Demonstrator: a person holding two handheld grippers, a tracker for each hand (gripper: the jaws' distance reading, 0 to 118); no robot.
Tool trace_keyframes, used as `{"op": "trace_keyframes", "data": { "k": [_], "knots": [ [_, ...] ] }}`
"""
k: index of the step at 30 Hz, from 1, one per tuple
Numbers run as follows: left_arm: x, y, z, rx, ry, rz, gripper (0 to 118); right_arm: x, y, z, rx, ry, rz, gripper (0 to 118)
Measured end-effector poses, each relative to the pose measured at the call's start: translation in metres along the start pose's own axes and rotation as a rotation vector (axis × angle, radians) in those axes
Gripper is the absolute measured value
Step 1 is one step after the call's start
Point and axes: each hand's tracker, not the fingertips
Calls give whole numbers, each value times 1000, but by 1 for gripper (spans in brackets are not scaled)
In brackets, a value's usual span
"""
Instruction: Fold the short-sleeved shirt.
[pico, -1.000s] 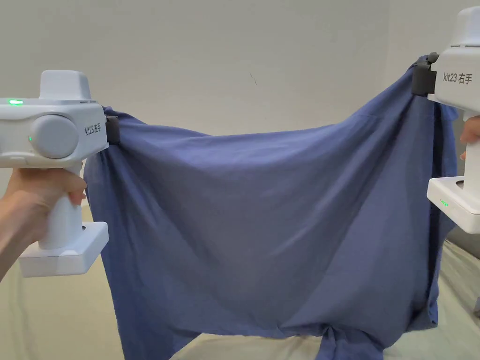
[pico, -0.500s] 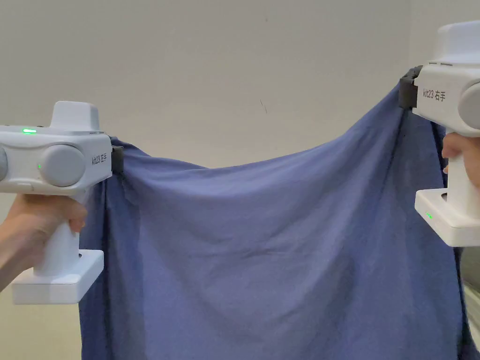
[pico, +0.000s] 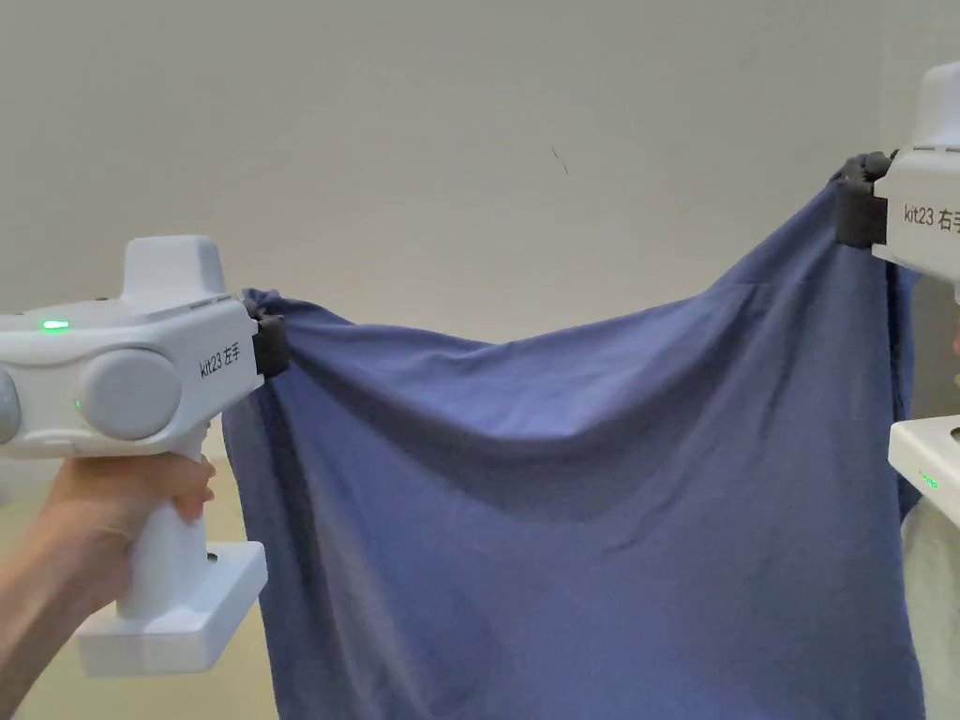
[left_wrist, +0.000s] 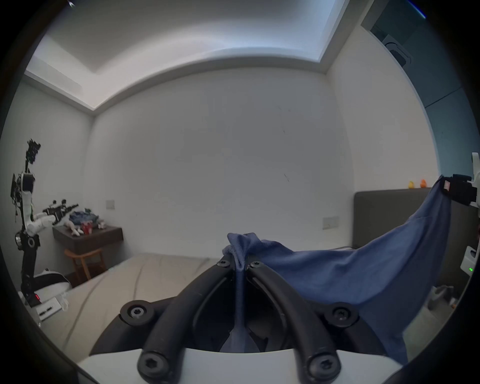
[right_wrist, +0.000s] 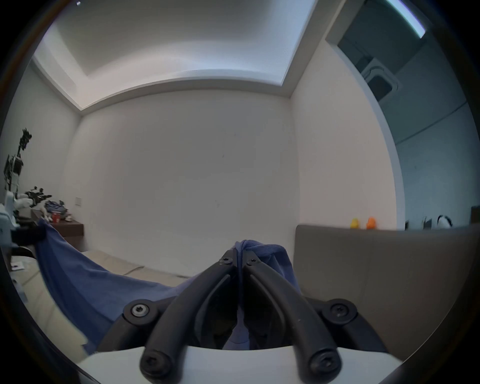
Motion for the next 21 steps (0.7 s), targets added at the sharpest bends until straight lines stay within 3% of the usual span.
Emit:
{"op": "trace_keyframes", "data": {
  "k": [1, 3, 4, 5, 9, 11, 12, 13, 14, 16, 17, 18, 19, 20, 21],
  "knots": [
    [-1, -12, 17, 15, 5, -3, 2, -1, -6, 15, 14, 20, -44, 2],
    [-1, -33, 49, 22, -3, -5, 2, -1, -18, 49, 39, 19, 11, 2],
    [-6, -45, 65, 18, -17, -3, 2, -3, -25, 69, -43, 30, -50, 2],
    [-9, -56, 79, -13, -16, 12, 2, -4, -31, 89, -4, 44, 31, 2],
    [-19, -110, 159, -47, -21, 53, 2, 4, -72, 181, -83, 86, -109, 2],
    [-22, -135, 195, -104, -15, 40, 2, 7, -96, 222, -124, 72, -24, 2],
    [-23, -148, 215, -121, 5, 49, 2, 6, -107, 243, -117, 66, 59, 2],
    [-22, -161, 234, -132, 3, 57, 2, 6, -120, 262, -203, 43, 7, 2],
    [-22, -172, 250, -152, 22, 97, 2, 8, -129, 279, -160, 46, 29, 2],
    [-24, -196, 283, -165, -7, 137, 2, 14, -155, 316, -289, 34, -122, 2],
    [-22, -204, 297, -200, 0, 114, 2, 16, -164, 331, -229, 56, -65, 2],
    [-20, -216, 310, -223, -5, 66, 2, 16, -173, 346, -328, 45, -124, 2],
    [-18, -225, 321, -253, 4, 35, 2, 15, -180, 364, -358, 57, -123, 2],
    [-17, -234, 331, -286, 20, 18, 2, 15, -187, 376, -321, 82, -61, 2],
    [-17, -241, 340, -293, 16, 31, 2, 17, -196, 388, -403, 71, -91, 2]
  ]
}}
